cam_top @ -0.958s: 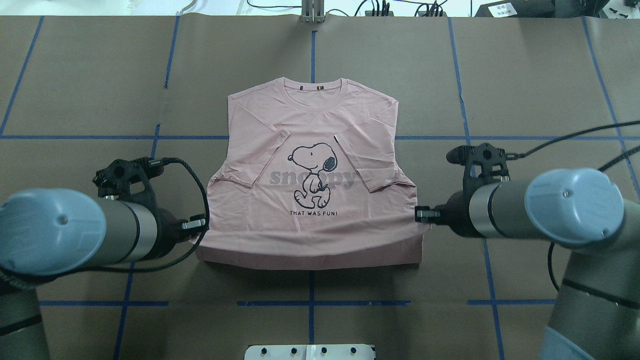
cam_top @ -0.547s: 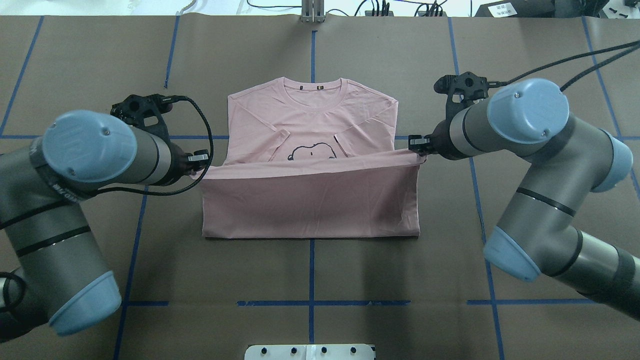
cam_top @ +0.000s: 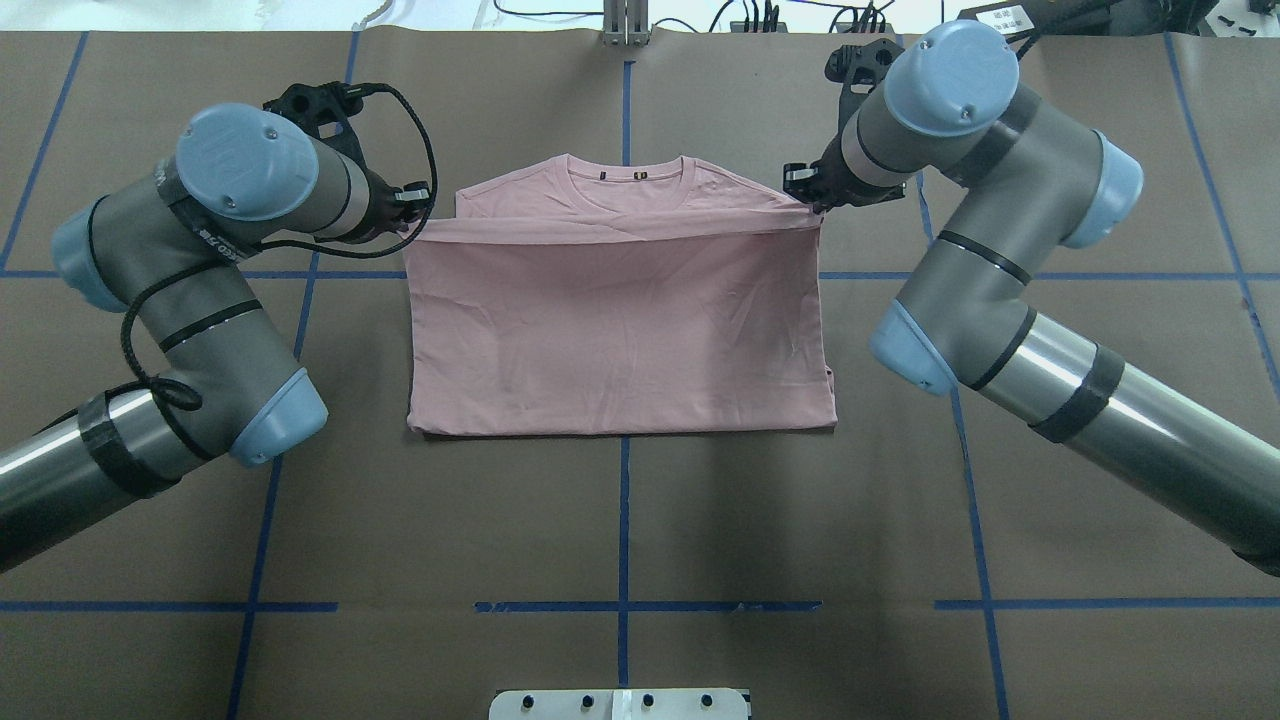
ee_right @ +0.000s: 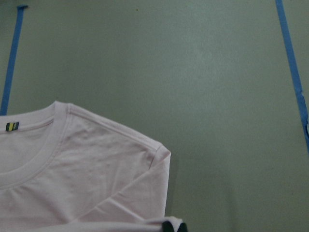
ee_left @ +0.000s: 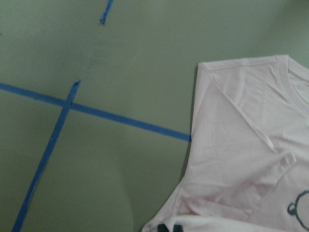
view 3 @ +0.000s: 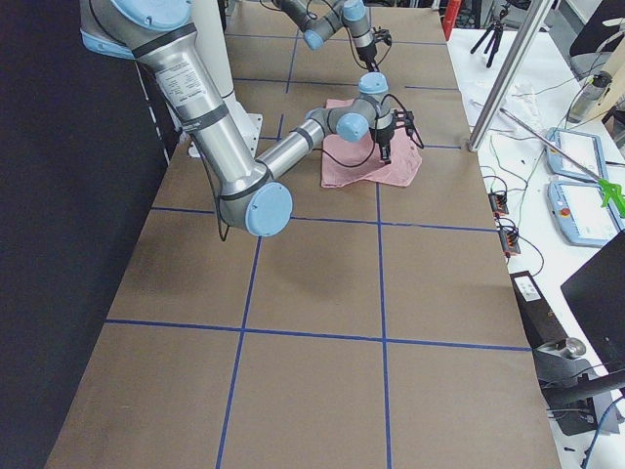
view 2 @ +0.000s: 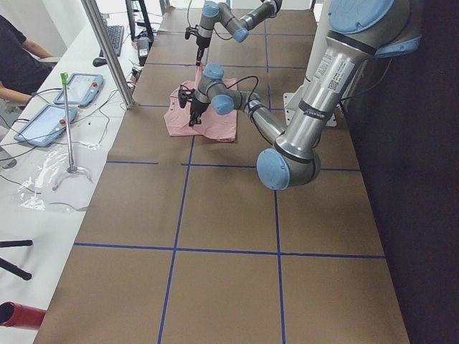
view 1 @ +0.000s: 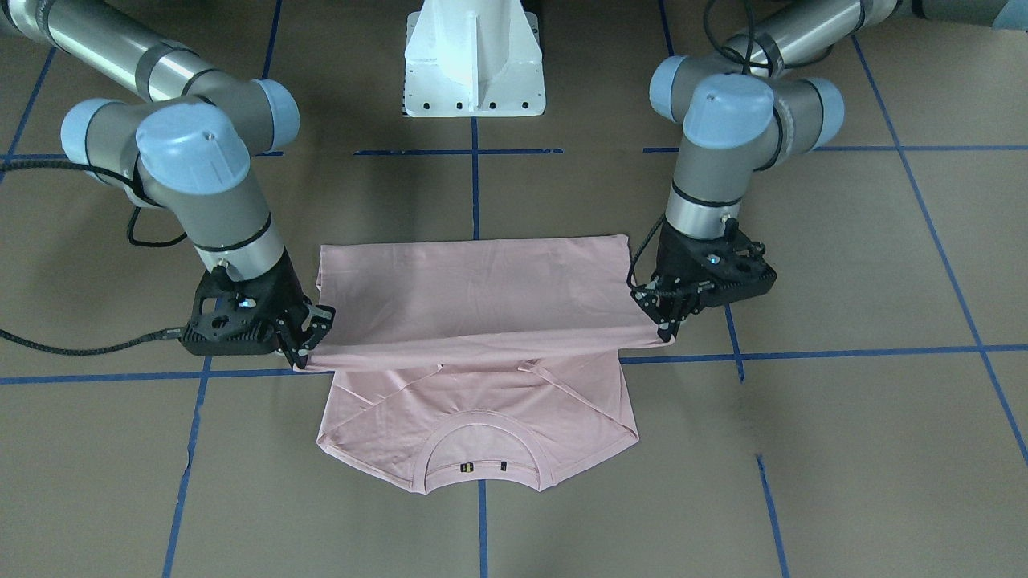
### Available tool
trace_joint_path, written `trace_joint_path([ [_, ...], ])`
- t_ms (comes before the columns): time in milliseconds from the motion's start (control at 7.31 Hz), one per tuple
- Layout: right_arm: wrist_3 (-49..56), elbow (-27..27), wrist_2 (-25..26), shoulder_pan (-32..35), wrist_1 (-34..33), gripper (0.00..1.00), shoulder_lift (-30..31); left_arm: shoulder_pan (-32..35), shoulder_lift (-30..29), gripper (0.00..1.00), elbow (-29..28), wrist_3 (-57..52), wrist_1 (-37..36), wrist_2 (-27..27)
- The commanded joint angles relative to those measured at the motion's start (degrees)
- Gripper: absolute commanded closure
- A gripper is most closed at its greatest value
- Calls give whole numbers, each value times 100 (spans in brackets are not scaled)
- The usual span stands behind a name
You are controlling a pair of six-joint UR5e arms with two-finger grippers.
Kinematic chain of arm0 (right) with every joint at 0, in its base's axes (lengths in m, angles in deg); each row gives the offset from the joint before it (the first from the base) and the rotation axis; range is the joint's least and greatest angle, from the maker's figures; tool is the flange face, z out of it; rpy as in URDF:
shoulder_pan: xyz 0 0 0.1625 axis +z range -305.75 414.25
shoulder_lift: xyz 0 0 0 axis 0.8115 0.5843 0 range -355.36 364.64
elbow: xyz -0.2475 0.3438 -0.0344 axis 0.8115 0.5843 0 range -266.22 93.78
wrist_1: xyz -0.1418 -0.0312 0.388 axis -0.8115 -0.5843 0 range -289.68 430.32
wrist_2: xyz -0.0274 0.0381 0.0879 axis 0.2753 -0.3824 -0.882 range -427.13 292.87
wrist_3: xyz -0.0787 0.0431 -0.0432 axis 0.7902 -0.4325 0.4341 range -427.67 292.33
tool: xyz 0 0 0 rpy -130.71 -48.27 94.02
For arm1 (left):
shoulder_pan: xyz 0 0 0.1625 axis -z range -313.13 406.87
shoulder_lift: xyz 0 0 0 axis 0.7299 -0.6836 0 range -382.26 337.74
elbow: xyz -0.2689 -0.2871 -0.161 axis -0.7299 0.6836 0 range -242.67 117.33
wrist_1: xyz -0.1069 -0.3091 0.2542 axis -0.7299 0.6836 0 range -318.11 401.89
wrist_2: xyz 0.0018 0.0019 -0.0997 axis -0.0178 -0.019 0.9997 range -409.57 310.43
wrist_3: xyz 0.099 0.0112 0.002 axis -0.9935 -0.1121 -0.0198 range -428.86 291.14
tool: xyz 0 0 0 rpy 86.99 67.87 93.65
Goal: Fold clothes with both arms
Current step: 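Lift the hem with both grippers and fold it toward the collar, then release the hem with both grippers and raise them off the shirt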
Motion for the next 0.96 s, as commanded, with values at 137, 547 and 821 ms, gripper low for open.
trace_joint_path([
  [137, 44, 1863, 1, 218, 1190, 100, -733, 172, -481, 100, -1085, -182, 565, -18],
  [547, 35, 1928, 1, 218, 1200, 100, -884, 163, -667, 100, -1492, -192, 863, -27],
  [821, 26, 1823, -8, 209, 1217, 100, -840, 163, -738, 100, -1474, -201, 863, -27],
])
